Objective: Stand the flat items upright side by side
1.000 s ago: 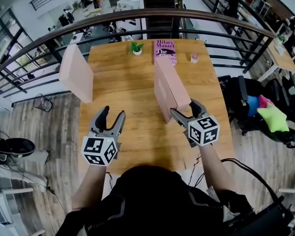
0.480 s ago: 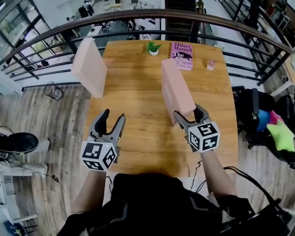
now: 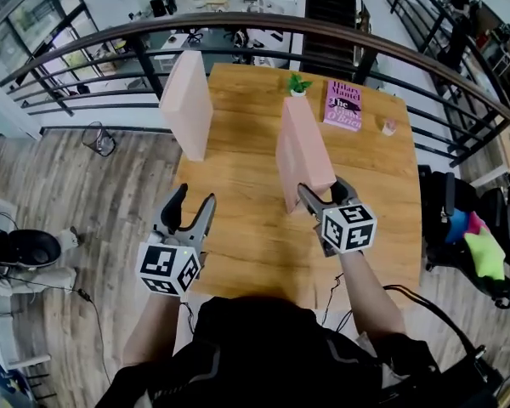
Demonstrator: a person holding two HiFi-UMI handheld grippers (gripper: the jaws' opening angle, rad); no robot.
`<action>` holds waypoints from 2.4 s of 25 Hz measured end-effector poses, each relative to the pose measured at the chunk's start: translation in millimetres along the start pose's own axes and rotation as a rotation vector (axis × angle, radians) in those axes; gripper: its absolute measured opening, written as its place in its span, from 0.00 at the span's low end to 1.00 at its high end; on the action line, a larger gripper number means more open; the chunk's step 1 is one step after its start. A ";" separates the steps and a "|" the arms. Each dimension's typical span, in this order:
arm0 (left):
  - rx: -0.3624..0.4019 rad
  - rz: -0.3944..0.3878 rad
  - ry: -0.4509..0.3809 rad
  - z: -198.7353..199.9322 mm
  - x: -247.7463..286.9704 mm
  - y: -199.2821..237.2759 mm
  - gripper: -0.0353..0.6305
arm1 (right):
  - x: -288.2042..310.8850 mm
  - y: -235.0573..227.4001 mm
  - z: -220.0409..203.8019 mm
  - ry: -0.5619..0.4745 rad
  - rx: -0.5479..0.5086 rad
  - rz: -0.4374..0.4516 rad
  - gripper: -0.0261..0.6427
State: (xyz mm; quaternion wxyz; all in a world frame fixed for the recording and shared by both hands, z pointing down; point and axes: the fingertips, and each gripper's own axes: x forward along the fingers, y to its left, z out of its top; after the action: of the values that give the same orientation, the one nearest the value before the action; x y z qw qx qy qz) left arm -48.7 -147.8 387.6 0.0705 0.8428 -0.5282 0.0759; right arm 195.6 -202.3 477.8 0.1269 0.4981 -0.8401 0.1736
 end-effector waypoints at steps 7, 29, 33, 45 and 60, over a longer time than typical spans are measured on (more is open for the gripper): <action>-0.015 0.065 -0.014 -1.5 -26.6 64.5 0.44 | 64.0 54.5 19.7 0.004 -0.001 0.027 0.51; -0.029 0.201 0.014 -20.5 -87.5 202.7 0.44 | 231.8 127.0 78.0 -0.049 0.141 -0.032 0.54; -0.029 0.198 0.018 -25.2 -88.5 216.8 0.44 | 255.1 130.4 87.0 -0.058 0.161 -0.053 0.54; -0.034 0.194 0.043 -37.3 -93.9 241.3 0.44 | 272.1 136.7 82.7 -0.060 0.207 0.003 0.58; -0.029 0.140 0.039 -31.8 -77.4 244.6 0.44 | 288.5 144.6 49.7 -0.005 0.285 0.045 0.50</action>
State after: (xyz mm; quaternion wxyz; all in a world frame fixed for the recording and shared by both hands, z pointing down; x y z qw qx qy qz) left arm -304.1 -179.0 412.5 0.0874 0.8011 -0.5854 0.0895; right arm -69.9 -387.7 520.1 0.0488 0.4926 -0.8180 0.2928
